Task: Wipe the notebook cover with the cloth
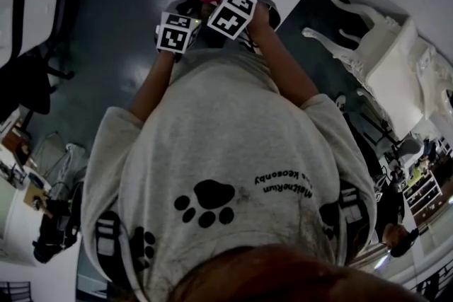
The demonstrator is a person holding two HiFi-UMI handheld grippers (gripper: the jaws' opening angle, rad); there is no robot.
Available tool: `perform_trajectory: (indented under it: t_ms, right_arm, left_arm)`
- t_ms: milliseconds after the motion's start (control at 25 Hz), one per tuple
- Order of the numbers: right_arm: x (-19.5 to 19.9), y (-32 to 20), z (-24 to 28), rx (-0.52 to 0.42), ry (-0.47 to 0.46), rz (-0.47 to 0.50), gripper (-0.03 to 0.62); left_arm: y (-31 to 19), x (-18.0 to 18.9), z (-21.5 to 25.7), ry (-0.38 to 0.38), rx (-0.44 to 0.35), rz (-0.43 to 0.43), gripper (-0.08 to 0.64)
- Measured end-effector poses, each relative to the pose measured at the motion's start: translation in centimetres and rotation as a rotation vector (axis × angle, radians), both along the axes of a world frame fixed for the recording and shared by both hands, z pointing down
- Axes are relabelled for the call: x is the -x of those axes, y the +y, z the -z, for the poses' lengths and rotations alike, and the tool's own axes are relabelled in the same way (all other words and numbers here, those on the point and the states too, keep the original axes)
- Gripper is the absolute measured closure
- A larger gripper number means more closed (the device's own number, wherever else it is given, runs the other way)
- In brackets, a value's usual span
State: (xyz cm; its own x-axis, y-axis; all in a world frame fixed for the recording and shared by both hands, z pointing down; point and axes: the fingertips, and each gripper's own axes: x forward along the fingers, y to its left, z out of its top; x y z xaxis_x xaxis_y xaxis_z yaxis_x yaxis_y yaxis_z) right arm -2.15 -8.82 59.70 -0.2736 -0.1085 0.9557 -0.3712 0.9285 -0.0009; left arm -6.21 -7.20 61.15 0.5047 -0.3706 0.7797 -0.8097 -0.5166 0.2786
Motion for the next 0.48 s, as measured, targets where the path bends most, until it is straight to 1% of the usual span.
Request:
perform_trajectory:
  t_ms: [280,480]
  right_arm:
    - [-4.5,0.7,-0.3,0.008,0.035,-0.093,0.522]
    - [-6.6,1.2,-0.6,0.010,0.048,-0.151,0.522]
  left_arm:
    - [0.0,-0.3,-0.2,-0.004,-0.009,-0.016,0.549]
    - [0.2,0.1,-0.9,-0.012,-0.014,-0.017,0.549]
